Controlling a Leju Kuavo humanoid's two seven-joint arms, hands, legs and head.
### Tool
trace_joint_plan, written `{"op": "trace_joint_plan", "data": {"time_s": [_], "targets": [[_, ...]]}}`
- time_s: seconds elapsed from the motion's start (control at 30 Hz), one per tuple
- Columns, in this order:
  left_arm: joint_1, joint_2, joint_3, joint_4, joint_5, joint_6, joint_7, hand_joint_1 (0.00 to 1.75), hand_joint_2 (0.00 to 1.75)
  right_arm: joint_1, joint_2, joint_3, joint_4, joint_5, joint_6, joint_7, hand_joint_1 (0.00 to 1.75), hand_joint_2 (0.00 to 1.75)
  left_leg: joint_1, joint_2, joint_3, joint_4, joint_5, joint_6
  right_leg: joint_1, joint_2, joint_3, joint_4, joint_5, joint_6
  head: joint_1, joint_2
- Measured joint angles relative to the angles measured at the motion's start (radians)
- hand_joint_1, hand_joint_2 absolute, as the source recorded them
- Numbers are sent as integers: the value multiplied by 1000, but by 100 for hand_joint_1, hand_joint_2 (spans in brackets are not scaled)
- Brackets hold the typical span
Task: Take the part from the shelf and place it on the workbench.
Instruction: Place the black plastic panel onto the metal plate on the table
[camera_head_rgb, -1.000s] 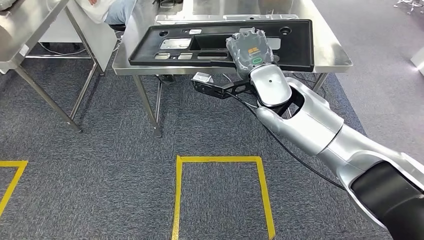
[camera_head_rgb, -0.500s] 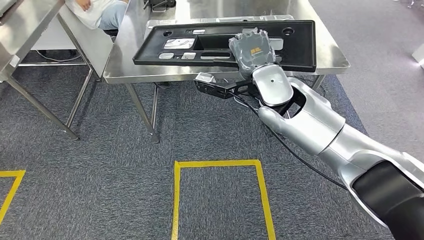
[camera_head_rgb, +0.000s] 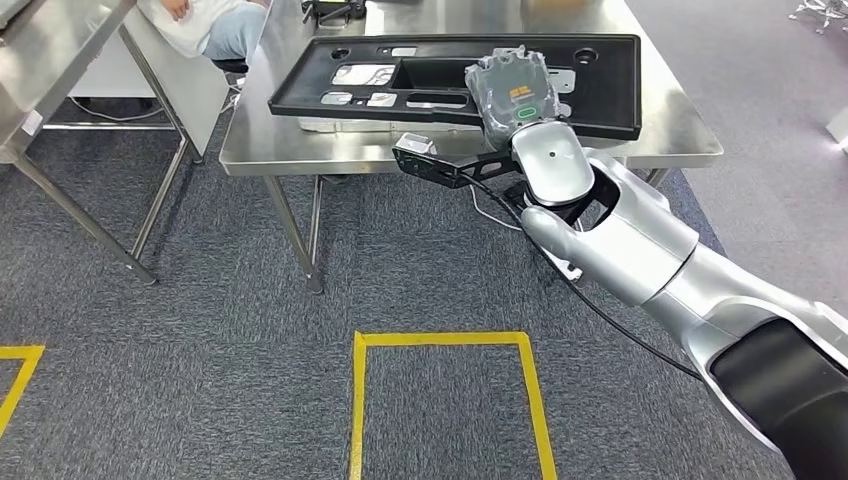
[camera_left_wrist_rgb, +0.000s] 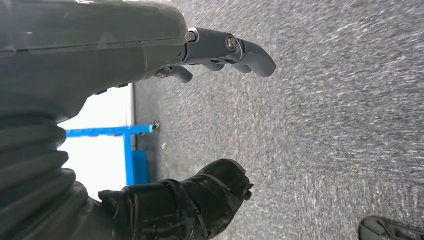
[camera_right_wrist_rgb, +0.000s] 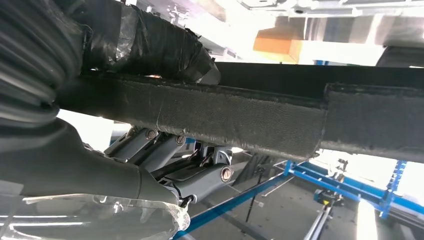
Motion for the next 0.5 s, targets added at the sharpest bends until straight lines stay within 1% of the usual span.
{"op": "trace_joint_plan", "data": {"time_s": [0.03, 0.07, 0.1, 0.13, 0.2, 0.23, 0.27, 0.3, 0.37, 0.4, 0.43, 0.47, 0.5], "targets": [[0, 0, 0, 0, 0, 0, 0, 0, 175, -2, -2, 0, 0, 0, 0, 1, 175, 175, -1, -1, 7, 2, -8, -2, 4, 0, 25, -65, 36, -6, 0, 0], [1, 0, 0, 0, 0, 0, -1, 0, 175, -4, -3, -1, -1, -1, 0, 1, 175, 175, -2, -1, 11, 4, -15, -6, 8, -1, 47, -121, 58, -12, -1, 0], [1, -1, 0, 0, 0, 0, -1, 0, 175, -5, -4, -1, -2, -2, 0, 4, 175, 175, -3, -1, 13, 3, -19, -10, 12, -1, 60, -152, 65, -15, -2, 0], [0, -1, 0, 0, 0, 0, -3, 0, 175, -7, -6, -1, -2, -4, -1, 10, 175, 175, -3, -1, 14, 1, -21, -15, 14, -1, 66, -161, 59, -19, -1, 0], [0, -2, 0, 0, 0, 3, -5, 0, 175, -8, -12, -4, -4, -10, -3, 30, 175, 175, -2, -1, 16, -4, -26, -25, 12, 0, 72, -174, 57, -25, -1, 0], [-1, -2, 0, 0, 0, 5, -6, 0, 175, -8, -17, -9, -6, -15, -5, 42, 175, 175, -2, 1, 13, 4, -35, -29, 9, -1, 80, -181, 55, -28, -1, 0], [-2, -2, 0, 0, 0, 8, -7, 0, 175, -9, -24, -16, -8, -20, -8, 53, 175, 175, -2, 2, 2, 31, -49, -33, 5, -2, 88, -189, 54, -32, -1, 0], [-2, -2, 0, 0, -1, 11, -8, 0, 175, -10, -31, -24, -10, -25, -10, 62, 175, 175, 0, 3, -23, 80, -69, -37, 3, -4, 97, -194, 51, -35, -2, 0], [1, -2, 0, 0, -1, 15, -8, 0, 175, -11, -45, -37, -11, -31, -15, 72, 175, 175, 3, 4, -98, 213, -109, -46, 3, -6, 110, -196, 42, -40, -2, 0], [3, -2, 0, 0, -1, 16, -9, 0, 175, -10, -50, -40, -12, -33, -16, 74, 175, 175, 6, 4, -132, 263, -113, -51, 3, -4, 116, -195, 37, -40, -3, 0], [5, -2, 0, 0, -1, 16, -8, 0, 175, -8, -54, -42, -13, -34, -16, 76, 175, 175, 10, 5, -151, 276, -98, -55, 2, -1, 122, -194, 31, -39, -3, 0], [7, -2, 0, 0, -1, 17, -8, 0, 175, -6, -58, -43, -14, -35, -16, 76, 175, 175, 13, 5, -152, 250, -64, -58, 0, 2, 129, -193, 25, -37, -3, 0], [7, -2, 0, 0, -2, 17, -8, 0, 175, -4, -61, -44, -17, -37, -16, 79, 175, 175, 16, 6, -135, 190, -15, -60, -2, 5, 136, -190, 17, -34, -3, 0]]}}
